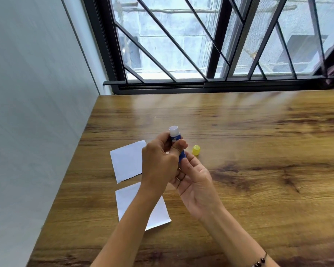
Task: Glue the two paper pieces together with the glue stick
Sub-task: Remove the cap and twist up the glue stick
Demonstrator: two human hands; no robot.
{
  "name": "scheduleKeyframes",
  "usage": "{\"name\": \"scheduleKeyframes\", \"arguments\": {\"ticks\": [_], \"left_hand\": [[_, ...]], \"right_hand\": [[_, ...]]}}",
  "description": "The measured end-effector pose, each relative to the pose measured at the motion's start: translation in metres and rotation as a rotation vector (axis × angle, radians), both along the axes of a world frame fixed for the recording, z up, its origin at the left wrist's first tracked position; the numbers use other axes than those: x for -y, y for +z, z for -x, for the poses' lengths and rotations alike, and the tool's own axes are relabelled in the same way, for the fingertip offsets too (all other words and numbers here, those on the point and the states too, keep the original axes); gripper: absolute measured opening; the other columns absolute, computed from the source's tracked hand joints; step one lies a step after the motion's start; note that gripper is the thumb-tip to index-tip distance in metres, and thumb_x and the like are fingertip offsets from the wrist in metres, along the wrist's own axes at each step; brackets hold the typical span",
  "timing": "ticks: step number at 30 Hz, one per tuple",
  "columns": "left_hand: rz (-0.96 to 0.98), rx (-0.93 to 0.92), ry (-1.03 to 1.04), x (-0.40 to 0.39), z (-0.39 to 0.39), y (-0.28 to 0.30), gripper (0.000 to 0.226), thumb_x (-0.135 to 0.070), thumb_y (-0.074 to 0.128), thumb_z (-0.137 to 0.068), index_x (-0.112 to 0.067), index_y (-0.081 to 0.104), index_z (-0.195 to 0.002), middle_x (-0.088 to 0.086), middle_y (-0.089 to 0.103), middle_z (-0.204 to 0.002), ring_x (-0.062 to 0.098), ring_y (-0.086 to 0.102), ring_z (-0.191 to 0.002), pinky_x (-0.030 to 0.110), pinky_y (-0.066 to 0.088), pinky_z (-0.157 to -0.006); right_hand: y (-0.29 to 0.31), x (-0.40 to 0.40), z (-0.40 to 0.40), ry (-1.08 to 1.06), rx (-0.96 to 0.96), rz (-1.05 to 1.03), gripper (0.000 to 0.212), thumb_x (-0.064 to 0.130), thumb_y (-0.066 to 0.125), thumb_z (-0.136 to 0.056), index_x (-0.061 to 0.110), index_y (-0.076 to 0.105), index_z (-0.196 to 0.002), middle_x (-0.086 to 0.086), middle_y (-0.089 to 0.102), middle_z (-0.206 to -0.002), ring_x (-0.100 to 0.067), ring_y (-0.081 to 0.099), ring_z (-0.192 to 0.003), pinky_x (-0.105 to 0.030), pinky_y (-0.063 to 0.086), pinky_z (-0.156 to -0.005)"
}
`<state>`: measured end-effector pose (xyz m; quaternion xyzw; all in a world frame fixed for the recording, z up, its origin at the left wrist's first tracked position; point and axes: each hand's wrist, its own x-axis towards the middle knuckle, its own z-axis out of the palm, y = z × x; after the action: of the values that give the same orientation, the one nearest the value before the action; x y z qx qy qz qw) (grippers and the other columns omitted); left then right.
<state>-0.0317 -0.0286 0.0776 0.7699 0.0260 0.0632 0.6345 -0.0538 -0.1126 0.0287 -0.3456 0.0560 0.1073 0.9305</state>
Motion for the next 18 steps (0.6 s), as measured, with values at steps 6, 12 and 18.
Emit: {"name": "scheduleKeyframes", "arguments": {"ticks": [6, 12, 18], "left_hand": [[0.007, -0.023, 0.001, 0.0017, 0.0011, -0.0018, 0.020, -0.016, 0.064, -0.083, -0.033, 0.062, -0.073, -0.001, 0.074, -0.082, 0.020, 0.071, -0.080, 0.047, 0.057, -0.079], [-0.004, 0.000, 0.003, 0.0040, 0.0033, -0.0020, 0.022, -0.019, 0.064, -0.082, -0.037, 0.060, -0.070, 0.004, 0.074, -0.084, 0.021, 0.070, -0.084, 0.046, 0.056, -0.080], [0.024, -0.009, -0.004, 0.0012, 0.0022, -0.0011, 0.023, -0.016, 0.063, -0.084, -0.037, 0.060, -0.074, 0.002, 0.074, -0.086, 0.020, 0.070, -0.087, 0.045, 0.056, -0.083]], "right_hand": [[-0.0021, -0.0010, -0.0024, -0.031, -0.028, 0.043, 0.033, 0.020, 0.064, -0.071, 0.006, 0.059, -0.100, -0.008, 0.066, -0.071, -0.015, 0.061, -0.058, -0.024, 0.055, -0.056], [-0.0047, -0.0039, 0.0002, -0.023, -0.082, 0.058, 0.045, 0.033, 0.035, -0.094, 0.010, 0.069, -0.075, -0.008, 0.065, -0.065, -0.017, 0.059, -0.055, -0.030, 0.049, -0.056], [-0.0015, 0.0017, -0.0010, 0.018, 0.013, 0.026, 0.039, 0.024, 0.061, -0.075, 0.010, 0.055, -0.110, -0.006, 0.068, -0.081, -0.017, 0.060, -0.066, -0.028, 0.054, -0.061]]}}
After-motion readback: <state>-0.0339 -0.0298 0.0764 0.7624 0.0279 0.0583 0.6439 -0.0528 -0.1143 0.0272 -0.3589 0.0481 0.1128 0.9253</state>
